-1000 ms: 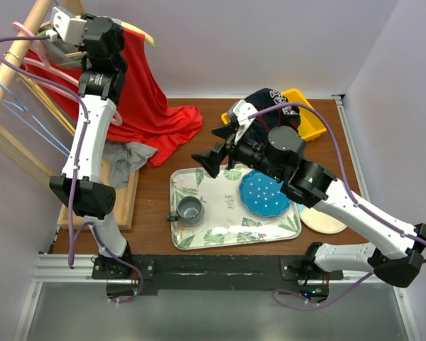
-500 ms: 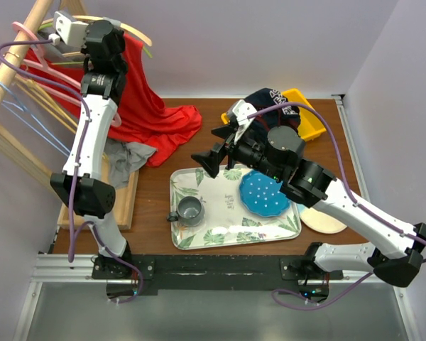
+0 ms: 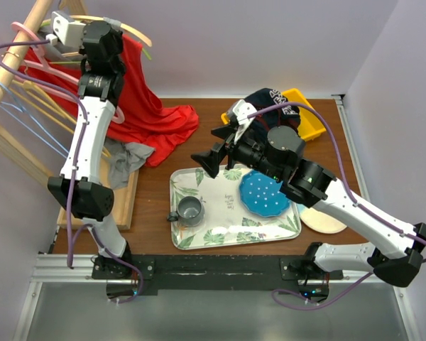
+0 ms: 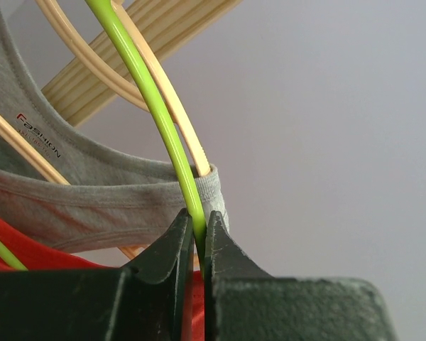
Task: Remove the tank top from the hanger
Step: Pick up the hanger from the clothesline.
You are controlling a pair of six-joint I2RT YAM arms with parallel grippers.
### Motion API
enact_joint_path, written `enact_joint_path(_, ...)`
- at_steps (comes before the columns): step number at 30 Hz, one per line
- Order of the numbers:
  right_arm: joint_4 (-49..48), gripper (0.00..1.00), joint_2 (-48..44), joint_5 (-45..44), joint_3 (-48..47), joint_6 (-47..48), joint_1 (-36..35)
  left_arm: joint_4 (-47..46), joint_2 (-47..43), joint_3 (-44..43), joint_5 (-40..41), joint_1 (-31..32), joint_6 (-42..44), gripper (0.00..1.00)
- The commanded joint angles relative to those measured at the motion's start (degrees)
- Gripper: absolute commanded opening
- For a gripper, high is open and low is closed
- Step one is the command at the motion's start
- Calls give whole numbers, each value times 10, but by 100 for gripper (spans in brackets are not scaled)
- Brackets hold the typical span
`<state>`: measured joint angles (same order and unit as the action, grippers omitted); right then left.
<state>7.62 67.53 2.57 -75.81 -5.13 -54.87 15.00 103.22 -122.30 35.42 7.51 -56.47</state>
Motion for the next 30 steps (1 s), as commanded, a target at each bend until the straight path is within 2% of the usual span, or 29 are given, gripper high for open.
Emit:
enact_joint_path(1,-23,95,9,12,-20,-16,-1,-31,-50,-7,-1,-5,60,0)
enact_joint_path(5,-19,95,9,16,-24,-25,-2,-27,-57,-4,-11,-5,63,3)
enact_joint_path(6,-21,95,9,17,-25,-27,-2,-27,-57,0,-13,-5,62,0)
enact_joint_path(16,-13,95,14,3,-32,-28,-2,-31,-79,22,-58,-5,36,0)
enact_joint_path(22,25,95,34,0,-86,-20,-2,-23,-99,41,-90,-5,19,0)
enact_joint_path(30,19,95,62,-5,-114,-18,-2,-9,-115,41,-134,-5,-1,0)
